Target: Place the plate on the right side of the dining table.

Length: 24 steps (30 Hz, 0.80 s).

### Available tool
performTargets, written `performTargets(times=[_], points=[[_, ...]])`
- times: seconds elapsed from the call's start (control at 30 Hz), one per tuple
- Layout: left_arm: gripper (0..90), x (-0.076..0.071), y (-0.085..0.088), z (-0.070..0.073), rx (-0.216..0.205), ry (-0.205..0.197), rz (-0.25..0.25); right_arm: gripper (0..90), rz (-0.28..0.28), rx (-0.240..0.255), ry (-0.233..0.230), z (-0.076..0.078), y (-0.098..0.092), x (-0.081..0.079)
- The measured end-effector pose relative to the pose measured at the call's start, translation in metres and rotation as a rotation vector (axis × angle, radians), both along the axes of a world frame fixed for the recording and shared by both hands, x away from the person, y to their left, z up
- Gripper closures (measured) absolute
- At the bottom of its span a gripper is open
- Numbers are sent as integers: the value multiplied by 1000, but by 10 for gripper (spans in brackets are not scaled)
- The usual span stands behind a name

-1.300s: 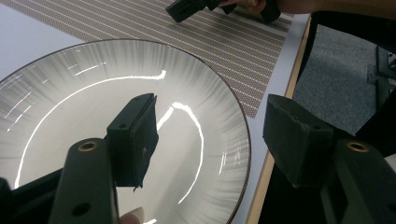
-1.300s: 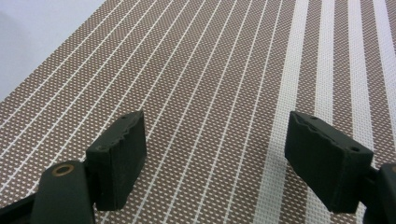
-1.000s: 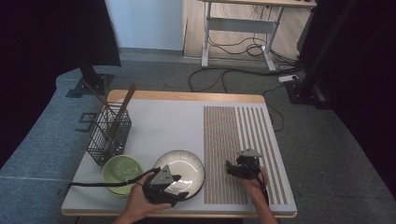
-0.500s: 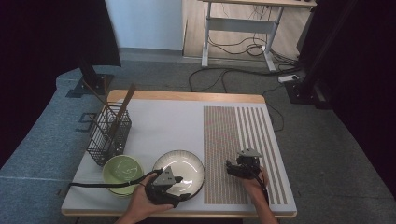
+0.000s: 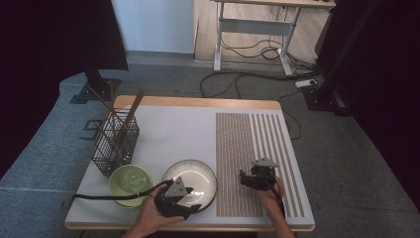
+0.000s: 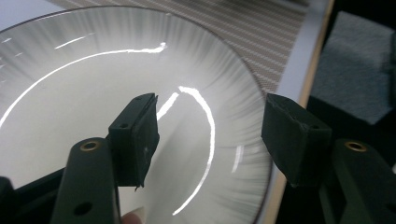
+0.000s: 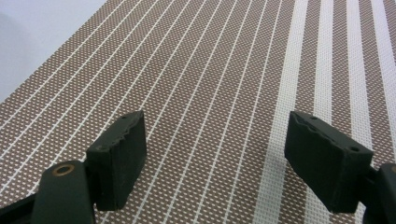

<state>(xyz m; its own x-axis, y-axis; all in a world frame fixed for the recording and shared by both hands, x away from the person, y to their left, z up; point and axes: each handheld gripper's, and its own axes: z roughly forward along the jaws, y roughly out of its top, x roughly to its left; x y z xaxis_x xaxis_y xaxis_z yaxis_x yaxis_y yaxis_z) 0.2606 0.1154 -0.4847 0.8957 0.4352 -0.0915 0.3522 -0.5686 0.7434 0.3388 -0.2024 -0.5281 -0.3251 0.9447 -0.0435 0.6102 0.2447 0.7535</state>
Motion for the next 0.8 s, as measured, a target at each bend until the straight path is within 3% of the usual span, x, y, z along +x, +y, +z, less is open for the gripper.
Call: performTargets(times=[0.07,0.8], points=[[356,-1,0,1,-17,16,-14,210,-1,1,0,0,0,0],[357,0,-4,-5,-2,22,12,210,3,8,-5,1,0,-1]])
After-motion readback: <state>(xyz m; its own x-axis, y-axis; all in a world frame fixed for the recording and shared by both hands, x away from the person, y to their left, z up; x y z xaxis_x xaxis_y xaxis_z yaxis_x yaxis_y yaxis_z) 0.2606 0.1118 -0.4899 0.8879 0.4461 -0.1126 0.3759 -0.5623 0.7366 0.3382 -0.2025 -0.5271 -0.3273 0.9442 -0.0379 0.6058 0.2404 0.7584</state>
